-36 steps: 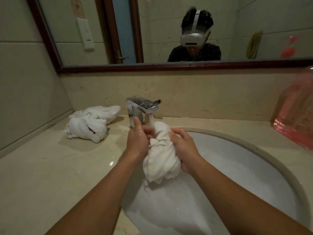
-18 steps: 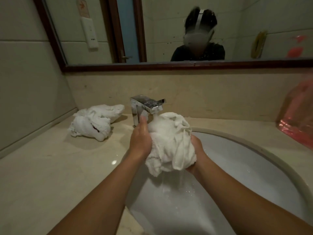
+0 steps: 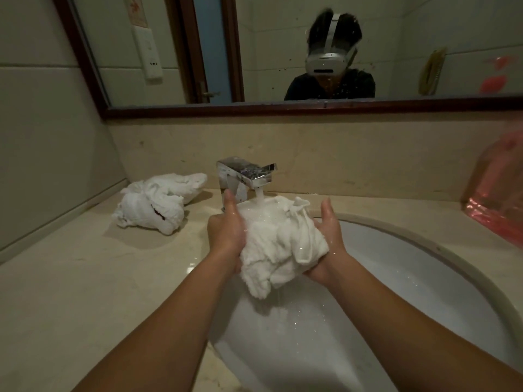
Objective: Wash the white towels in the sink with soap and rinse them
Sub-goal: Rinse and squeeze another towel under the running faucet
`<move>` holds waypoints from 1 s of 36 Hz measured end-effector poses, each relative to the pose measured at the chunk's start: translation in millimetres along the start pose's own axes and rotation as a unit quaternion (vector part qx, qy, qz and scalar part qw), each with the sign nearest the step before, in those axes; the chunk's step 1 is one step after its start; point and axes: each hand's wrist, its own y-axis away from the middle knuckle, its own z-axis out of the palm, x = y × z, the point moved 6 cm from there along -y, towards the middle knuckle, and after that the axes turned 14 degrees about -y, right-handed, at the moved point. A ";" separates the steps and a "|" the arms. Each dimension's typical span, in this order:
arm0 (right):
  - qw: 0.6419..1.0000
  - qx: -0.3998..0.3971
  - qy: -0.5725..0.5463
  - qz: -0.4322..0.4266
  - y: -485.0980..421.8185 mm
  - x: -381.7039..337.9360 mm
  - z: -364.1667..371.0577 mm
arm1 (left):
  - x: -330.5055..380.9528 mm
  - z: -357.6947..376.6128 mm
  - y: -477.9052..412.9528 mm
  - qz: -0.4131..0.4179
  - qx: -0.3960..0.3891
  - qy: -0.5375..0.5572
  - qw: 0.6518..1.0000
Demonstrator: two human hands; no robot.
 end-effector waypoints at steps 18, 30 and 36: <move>0.954 -0.026 0.225 -0.195 15.3 -2.5 22.3 | 8.2 15.1 22.5 0.044 -0.066 0.011 0.997; 0.949 0.063 0.218 -0.219 7.5 -14.1 16.6 | -1.0 19.5 12.3 -0.034 -0.096 0.080 0.992; 0.963 0.057 0.213 -0.153 3.8 -4.1 13.5 | 5.4 -3.0 10.0 -0.002 0.025 0.093 0.995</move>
